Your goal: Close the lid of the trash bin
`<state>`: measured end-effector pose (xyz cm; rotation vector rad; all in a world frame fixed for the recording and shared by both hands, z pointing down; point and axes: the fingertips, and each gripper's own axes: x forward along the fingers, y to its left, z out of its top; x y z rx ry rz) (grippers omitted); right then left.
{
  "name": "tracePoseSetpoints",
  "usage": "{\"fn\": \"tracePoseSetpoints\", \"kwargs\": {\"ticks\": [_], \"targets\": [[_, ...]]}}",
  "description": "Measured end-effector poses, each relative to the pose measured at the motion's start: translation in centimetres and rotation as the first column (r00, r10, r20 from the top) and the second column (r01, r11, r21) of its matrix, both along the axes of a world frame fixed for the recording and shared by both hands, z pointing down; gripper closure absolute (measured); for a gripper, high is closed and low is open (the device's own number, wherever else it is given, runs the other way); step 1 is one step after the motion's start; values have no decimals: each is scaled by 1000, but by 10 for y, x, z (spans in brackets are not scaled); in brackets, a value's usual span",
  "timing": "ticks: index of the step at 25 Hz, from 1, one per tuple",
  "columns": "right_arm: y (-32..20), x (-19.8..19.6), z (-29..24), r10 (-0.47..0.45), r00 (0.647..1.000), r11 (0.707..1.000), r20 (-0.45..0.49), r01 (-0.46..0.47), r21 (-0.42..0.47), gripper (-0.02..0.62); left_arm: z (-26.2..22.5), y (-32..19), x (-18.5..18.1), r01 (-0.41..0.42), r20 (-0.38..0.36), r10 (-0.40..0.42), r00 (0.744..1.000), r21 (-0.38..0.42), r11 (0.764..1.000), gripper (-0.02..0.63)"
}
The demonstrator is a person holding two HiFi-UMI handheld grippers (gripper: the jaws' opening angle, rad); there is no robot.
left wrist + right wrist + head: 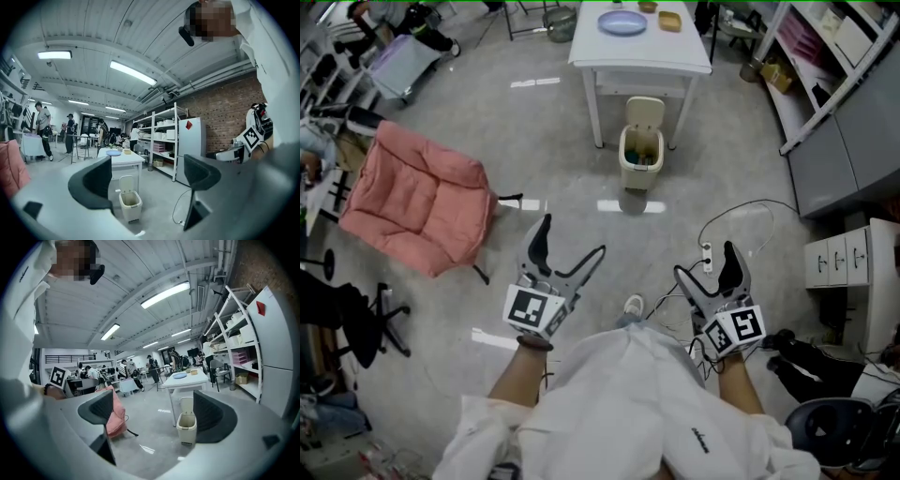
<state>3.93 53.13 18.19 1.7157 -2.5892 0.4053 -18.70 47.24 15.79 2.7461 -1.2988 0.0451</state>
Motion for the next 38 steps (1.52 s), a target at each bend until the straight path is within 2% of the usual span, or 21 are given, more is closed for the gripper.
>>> {"fn": "tracePoseSetpoints", "kwargs": {"ticks": [5,12,15,23,32,38], "targets": [[-23,18,0,-15,1000,1000,11,15,-6,72,-4,-24,17,19,-20,-19,1000,2,1000,144],[-43,35,7,-33,999,999,15,33,-15,72,0,-45,37,42,-8,-42,999,-3,999,144],[-48,39,9,-40,999,999,24,40,-20,72,1,-48,44,40,-32,-40,999,-13,999,144],[-73,39,12,-44,998,999,34,45,-27,72,6,-72,44,40,-38,-41,998,-25,999,144],[-131,45,16,-25,999,998,28,26,-49,72,10,-140,56,12,-44,-13,999,-34,999,146],[-190,39,23,-10,1000,998,18,12,-65,72,20,-206,56,-19,-51,17,999,-48,999,146]]}}
